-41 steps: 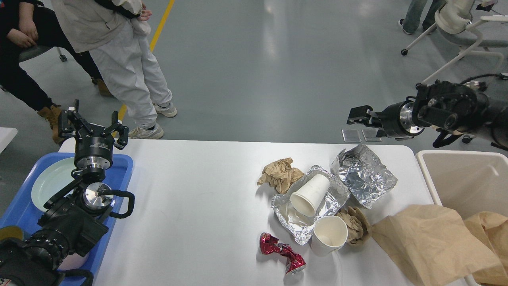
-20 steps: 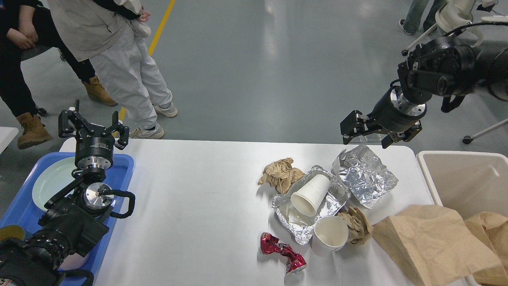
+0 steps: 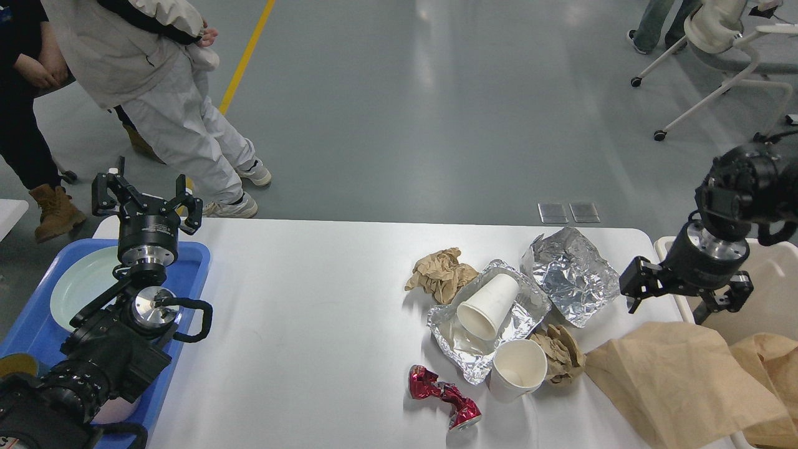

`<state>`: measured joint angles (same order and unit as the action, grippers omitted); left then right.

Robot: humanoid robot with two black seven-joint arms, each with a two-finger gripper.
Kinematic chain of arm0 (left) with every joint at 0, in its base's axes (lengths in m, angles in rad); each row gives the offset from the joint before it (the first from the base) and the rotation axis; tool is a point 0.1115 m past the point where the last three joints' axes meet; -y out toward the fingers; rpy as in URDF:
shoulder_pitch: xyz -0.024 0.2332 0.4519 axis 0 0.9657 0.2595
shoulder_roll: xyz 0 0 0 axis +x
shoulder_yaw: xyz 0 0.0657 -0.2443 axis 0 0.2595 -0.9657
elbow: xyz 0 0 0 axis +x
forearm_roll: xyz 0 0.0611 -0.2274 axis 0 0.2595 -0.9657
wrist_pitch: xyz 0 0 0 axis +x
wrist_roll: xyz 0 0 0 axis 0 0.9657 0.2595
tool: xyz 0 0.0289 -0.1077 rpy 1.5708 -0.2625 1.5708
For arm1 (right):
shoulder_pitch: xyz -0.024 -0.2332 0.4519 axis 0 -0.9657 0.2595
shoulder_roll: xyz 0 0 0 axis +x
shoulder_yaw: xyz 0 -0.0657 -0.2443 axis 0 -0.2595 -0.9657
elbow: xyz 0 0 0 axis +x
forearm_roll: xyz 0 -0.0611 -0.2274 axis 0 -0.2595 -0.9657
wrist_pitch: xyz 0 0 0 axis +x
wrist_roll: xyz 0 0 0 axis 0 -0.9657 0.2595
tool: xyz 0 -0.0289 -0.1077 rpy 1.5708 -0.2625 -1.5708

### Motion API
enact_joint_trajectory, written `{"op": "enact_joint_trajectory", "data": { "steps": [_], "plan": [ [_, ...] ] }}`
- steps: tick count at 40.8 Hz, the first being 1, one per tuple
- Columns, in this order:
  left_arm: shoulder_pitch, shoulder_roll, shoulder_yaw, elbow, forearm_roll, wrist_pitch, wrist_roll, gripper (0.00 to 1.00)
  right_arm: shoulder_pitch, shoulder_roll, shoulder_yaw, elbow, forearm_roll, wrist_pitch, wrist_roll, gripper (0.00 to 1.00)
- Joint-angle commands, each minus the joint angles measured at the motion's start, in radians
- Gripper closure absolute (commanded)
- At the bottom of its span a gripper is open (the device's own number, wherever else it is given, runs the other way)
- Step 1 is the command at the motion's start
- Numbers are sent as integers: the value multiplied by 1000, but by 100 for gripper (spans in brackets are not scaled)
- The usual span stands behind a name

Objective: Tidy desktop
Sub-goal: 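Lower the right gripper and grasp the brown paper bag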

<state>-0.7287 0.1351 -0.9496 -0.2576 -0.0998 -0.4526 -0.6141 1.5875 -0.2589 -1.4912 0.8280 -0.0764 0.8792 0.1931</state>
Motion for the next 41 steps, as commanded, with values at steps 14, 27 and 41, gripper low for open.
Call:
{"op": "enact_joint_trajectory", "data": {
  "steps": [14, 27, 41],
  "plan": [
    [0, 0, 0, 0, 0, 0, 1, 4, -179, -82, 65, -41, 47, -193, -1, 1],
    [0, 0, 0, 0, 0, 0, 1, 3, -239, -80, 74, -84, 49, -213, 0, 0],
    [0, 0, 0, 0, 0, 0, 0, 4, -307, -72, 75, -144, 47, -253, -3, 0]
  ]
}}
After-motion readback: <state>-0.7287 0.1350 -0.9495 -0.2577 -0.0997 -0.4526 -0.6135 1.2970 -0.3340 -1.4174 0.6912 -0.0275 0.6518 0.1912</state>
